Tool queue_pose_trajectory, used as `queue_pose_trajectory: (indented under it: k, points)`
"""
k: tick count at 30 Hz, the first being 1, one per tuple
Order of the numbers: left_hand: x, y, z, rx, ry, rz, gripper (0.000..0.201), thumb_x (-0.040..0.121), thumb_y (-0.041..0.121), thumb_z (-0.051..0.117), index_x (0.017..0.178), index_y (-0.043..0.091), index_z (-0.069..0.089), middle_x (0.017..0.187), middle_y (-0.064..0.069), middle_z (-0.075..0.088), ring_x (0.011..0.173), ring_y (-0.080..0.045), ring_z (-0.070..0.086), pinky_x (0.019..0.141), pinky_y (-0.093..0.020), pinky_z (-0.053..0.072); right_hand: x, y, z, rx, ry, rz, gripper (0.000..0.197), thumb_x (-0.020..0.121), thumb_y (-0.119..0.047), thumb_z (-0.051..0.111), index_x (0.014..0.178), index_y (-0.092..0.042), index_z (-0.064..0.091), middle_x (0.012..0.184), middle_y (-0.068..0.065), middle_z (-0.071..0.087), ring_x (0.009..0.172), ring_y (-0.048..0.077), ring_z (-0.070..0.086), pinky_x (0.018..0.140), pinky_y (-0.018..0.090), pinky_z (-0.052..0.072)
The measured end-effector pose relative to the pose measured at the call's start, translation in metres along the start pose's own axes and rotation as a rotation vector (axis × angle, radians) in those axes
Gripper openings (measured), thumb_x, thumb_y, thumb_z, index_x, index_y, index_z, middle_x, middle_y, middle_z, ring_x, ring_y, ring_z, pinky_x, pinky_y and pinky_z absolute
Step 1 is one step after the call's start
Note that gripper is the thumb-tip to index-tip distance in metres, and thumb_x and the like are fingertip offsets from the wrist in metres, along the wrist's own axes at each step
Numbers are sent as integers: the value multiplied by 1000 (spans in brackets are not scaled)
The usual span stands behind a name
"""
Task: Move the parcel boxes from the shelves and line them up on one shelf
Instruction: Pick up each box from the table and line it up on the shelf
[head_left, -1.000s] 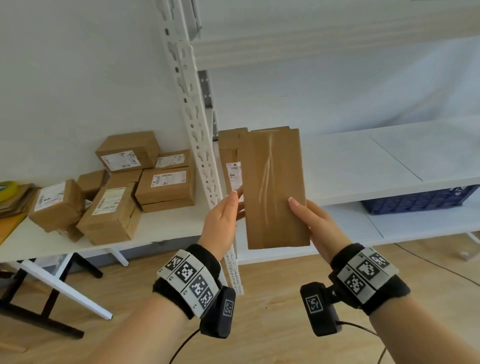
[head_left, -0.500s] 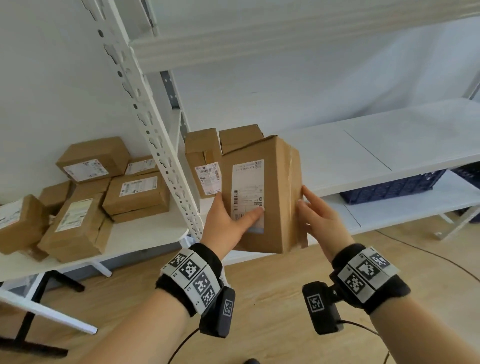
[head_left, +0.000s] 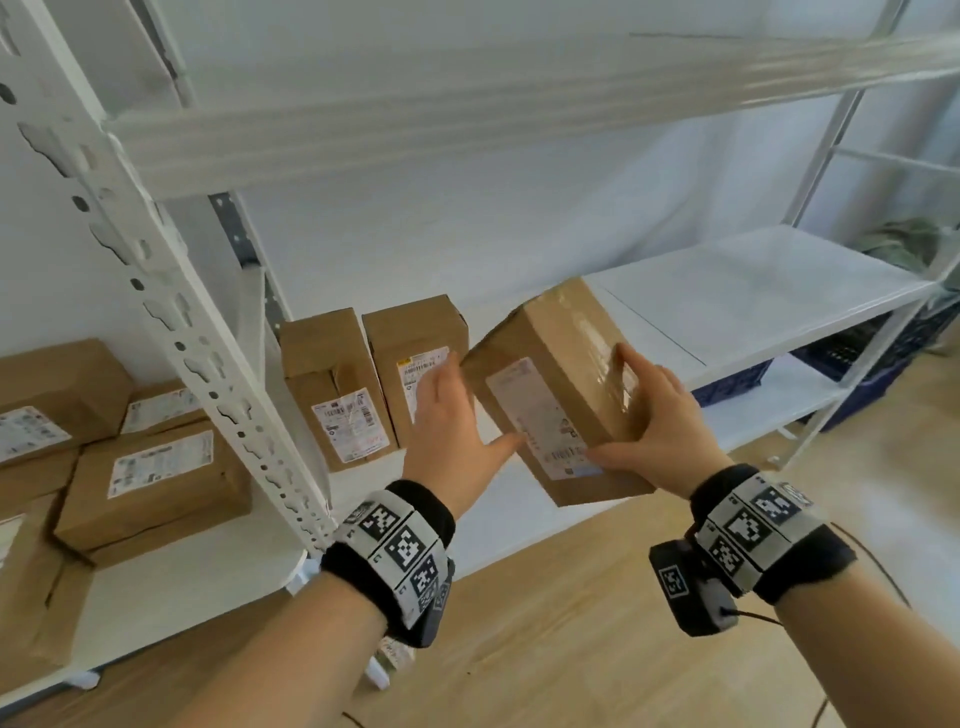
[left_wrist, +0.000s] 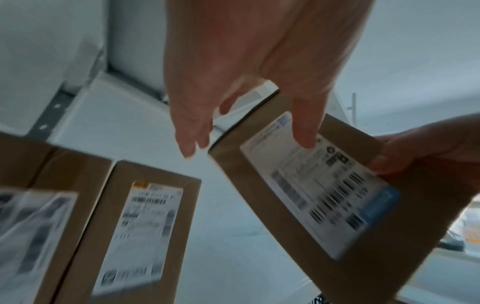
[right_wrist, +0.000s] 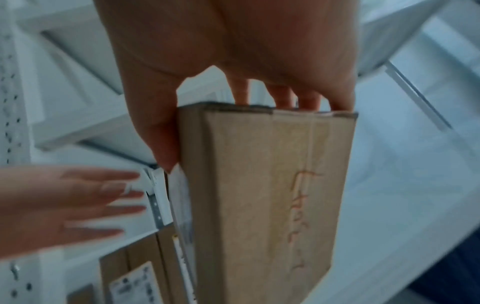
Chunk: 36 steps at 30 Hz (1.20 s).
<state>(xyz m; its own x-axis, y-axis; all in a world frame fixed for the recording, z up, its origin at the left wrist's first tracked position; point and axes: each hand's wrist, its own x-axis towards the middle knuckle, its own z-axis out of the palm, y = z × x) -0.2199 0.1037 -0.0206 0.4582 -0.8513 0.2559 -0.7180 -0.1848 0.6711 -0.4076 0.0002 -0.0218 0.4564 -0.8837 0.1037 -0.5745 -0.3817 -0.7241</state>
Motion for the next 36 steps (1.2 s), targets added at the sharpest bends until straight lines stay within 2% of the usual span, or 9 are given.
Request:
queue_pose_trajectory:
  k: [5, 11, 15, 18, 24, 28, 31, 34, 36]
  points:
    - [35, 14, 0, 488, -53, 426, 109, 72, 46, 74, 150, 17, 3, 156, -8, 6, 144, -28, 4, 117, -47, 11, 10, -10, -5, -611, 34, -199, 102, 60, -42, 72, 144, -39, 16, 143, -1, 22, 135, 24, 15, 115, 45, -7]
    - [60, 15, 19, 739, -304, 460, 126, 64, 57, 74, 148, 23, -14, 156, -3, 1, 144, -28, -3, 115, -49, 1, 26, -11, 1, -790, -14, -416, 103, 56, -35, 73, 145, -37, 20, 147, 0, 26, 139, 25, 16, 112, 45, -12]
    - [69, 12, 27, 592, -279, 354, 127, 56, 58, 77, 149, 21, -2, 143, -4, 26, 133, -26, 27, 111, -43, 24, 41, -2, -6, -707, 108, -461, 104, 57, -40, 77, 144, -36, 21, 153, 1, 20, 143, 27, 8, 114, 52, -6]
    - [75, 14, 36, 321, -289, 97, 129, 56, 57, 80, 149, 21, -2, 145, -4, 25, 131, -23, 31, 107, -37, 32, 56, 7, -21, -205, 228, -240, 121, 53, -47, 84, 146, -39, 8, 155, 3, 4, 143, 24, 0, 114, 48, 8]
    - [96, 19, 76, -84, -277, -130, 129, 49, 55, 84, 146, 36, 1, 145, 0, 27, 131, -17, 36, 107, -41, 38, 102, 43, -46, 441, 67, 50, 129, 40, -64, 81, 146, -37, 12, 143, -3, 30, 131, 15, 35, 107, 41, 36]
    - [115, 25, 101, -257, -226, -142, 113, 52, 42, 86, 138, 45, 14, 137, 10, 40, 124, -12, 45, 101, -40, 45, 136, 58, -57, 410, 102, -83, 86, 64, -34, 82, 137, -30, 37, 116, -19, 48, 109, 10, 50, 92, 32, 47]
    - [128, 35, 117, -159, -166, -116, 84, 64, 36, 81, 132, 30, 32, 126, 9, 49, 114, -8, 50, 95, -31, 47, 157, 69, -56, 366, 102, -156, 73, 67, -31, 82, 130, -29, 45, 117, -10, 52, 105, 12, 51, 88, 31, 48]
    - [137, 39, 129, 18, -79, -184, 60, 75, 51, 68, 124, 25, 47, 118, 4, 45, 101, -8, 48, 88, -22, 41, 173, 79, -46, 303, 69, -244, 68, 69, -31, 81, 128, -27, 48, 123, -3, 48, 103, 5, 44, 83, 6, 37]
    - [142, 35, 135, 3, -35, -235, 57, 73, 60, 62, 119, 29, 51, 115, 2, 52, 101, -11, 54, 91, -29, 48, 180, 82, -37, 275, 37, -277, 64, 72, -29, 78, 129, -23, 48, 124, -2, 46, 100, 1, 40, 79, -4, 31]
